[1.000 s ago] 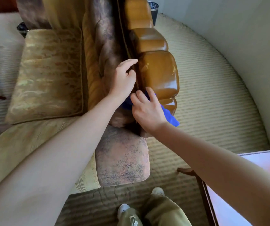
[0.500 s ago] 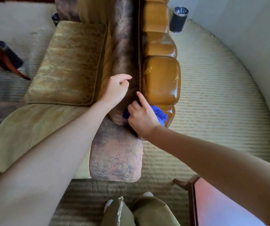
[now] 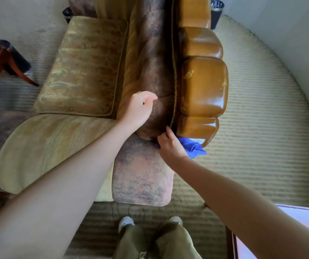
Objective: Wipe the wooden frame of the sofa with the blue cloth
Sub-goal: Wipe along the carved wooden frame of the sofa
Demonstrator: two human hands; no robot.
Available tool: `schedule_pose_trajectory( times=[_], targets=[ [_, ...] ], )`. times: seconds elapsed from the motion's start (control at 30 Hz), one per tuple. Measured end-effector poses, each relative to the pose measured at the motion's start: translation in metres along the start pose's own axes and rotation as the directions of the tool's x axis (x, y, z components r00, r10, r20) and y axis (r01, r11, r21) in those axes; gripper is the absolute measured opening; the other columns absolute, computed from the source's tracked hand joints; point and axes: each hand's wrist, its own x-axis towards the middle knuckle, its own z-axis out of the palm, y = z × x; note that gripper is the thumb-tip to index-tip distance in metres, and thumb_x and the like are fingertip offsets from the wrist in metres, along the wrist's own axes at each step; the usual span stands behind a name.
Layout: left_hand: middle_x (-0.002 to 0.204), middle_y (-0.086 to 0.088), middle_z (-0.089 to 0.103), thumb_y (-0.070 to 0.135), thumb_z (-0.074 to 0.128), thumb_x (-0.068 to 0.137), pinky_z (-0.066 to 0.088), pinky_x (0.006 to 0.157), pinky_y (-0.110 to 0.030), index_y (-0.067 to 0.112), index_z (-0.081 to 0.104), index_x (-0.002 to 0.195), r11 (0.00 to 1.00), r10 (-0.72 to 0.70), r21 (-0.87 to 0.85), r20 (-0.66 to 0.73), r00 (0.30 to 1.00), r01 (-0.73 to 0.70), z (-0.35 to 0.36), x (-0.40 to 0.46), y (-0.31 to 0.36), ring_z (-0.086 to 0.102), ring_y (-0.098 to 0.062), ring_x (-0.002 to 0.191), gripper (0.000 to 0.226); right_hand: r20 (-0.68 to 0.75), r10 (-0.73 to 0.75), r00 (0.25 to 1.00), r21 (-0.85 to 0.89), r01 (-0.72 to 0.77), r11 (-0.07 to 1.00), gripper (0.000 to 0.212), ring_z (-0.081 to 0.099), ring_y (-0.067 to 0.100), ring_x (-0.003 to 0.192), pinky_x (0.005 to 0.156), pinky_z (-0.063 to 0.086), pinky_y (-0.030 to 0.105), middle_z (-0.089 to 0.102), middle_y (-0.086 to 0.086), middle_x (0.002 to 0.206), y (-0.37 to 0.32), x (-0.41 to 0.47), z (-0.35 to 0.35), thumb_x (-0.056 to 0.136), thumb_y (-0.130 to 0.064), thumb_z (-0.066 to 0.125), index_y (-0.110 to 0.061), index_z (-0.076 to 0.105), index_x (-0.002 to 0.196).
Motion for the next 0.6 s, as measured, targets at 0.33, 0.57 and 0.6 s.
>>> schedule_pose_trajectory(
  times=[0.33, 0.57, 0.6],
  targets=[
    [0.117, -0.008, 0.064, 0.003, 0.04, 0.094, 0.047, 0.098, -0.03, 0.01, 0.067, 0.112, 0.992, 0.126, -0.011, 0.021, 0.992, -0.126, 0.005, 0.003, 0.027, 0.059, -0.019, 0.109, 0.033, -0.282, 0.345, 0.895, 0.095, -0.332, 0.939, 0.02, 0.056, 0.029, 0.1, 0.113, 0.026, 0.052, 0.062, 0.009, 0.096, 0.059, -0.026, -0.043, 0.078, -0.017, 0.056, -0.017, 0.076, 0.081],
    [0.115, -0.008, 0.063, 0.001, 0.041, 0.091, 0.045, 0.096, -0.027, 0.011, 0.063, 0.115, 0.994, 0.093, -0.044, -0.088, 0.992, -0.097, -0.009, 0.01, 0.007, 0.058, -0.017, 0.107, 0.034, -0.048, 0.32, 0.946, -0.021, -0.321, 0.947, 0.035, 0.042, 0.033, 0.116, 0.113, 0.003, 0.056, 0.047, 0.014, 0.122, 0.044, 0.007, -0.047, 0.098, -0.015, 0.034, -0.013, 0.06, 0.122],
    [0.114, -0.009, 0.063, 0.001, 0.04, 0.09, 0.045, 0.096, -0.027, 0.012, 0.063, 0.114, 0.996, 0.082, -0.035, -0.075, 0.994, -0.085, -0.01, 0.011, 0.001, 0.057, -0.018, 0.107, 0.035, -0.038, 0.302, 0.953, -0.01, -0.303, 0.953, 0.036, 0.042, 0.033, 0.116, 0.113, 0.003, 0.056, 0.047, 0.013, 0.122, 0.035, 0.008, -0.041, 0.098, -0.015, 0.033, -0.012, 0.06, 0.123]
  ],
)
